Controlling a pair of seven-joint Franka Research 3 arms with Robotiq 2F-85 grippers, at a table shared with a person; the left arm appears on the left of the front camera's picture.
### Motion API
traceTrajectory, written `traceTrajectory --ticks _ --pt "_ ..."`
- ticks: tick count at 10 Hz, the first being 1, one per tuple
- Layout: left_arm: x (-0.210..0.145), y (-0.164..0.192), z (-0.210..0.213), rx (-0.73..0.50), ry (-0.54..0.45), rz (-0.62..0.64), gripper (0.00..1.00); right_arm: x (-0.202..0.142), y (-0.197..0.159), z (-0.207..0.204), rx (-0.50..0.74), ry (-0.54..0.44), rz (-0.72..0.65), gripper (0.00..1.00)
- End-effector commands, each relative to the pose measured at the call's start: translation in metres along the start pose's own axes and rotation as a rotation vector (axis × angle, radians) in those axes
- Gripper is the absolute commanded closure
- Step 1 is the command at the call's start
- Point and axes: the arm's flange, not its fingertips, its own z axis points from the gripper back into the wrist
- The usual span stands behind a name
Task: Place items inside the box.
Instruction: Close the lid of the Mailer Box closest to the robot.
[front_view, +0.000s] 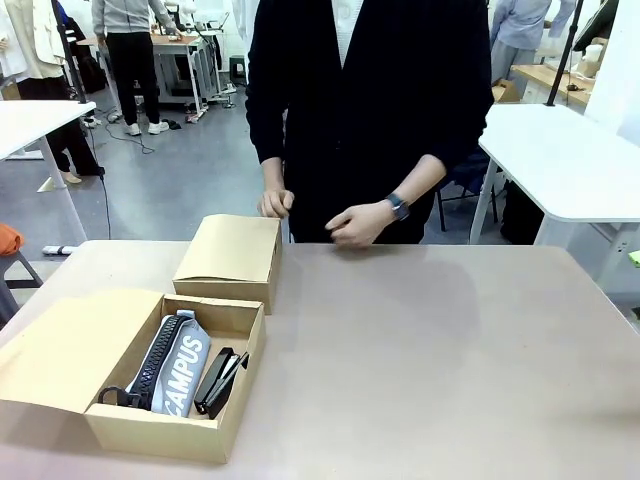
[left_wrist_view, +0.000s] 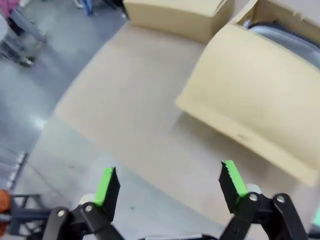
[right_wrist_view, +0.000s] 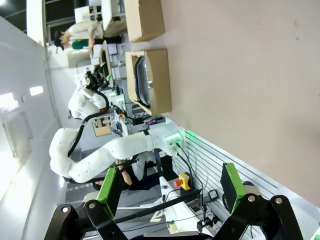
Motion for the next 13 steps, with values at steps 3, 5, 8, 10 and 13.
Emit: traceTrajectory --ticks 3,5,8,10,13 --pt "-0.031 0.018 -0.079 0.025 0.088 -0.093 0.00 -0.002 0.000 0.003 -0.006 0.010 0.014 0.00" --pt "-0.031 0.015 -0.106 -0.040 0.080 -0.113 0.00 -0.002 0.000 0.003 -0.006 0.010 0.014 0.00" --pt "-0.019 0.005 -0.130 -0.092 0.033 -0.136 0.00 -0.002 0.000 0.003 -0.006 0.010 0.014 0.00" --pt "-0.007 -0.004 -0.125 -0.228 -0.195 -0.101 0.00 -0.002 0.000 0.003 -0.006 0.010 0.014 0.00" --pt "0.020 -0.028 -0.107 -0.363 -0.425 -0.070 0.00 -0.002 0.000 0.003 -0.006 0.010 0.014 0.00"
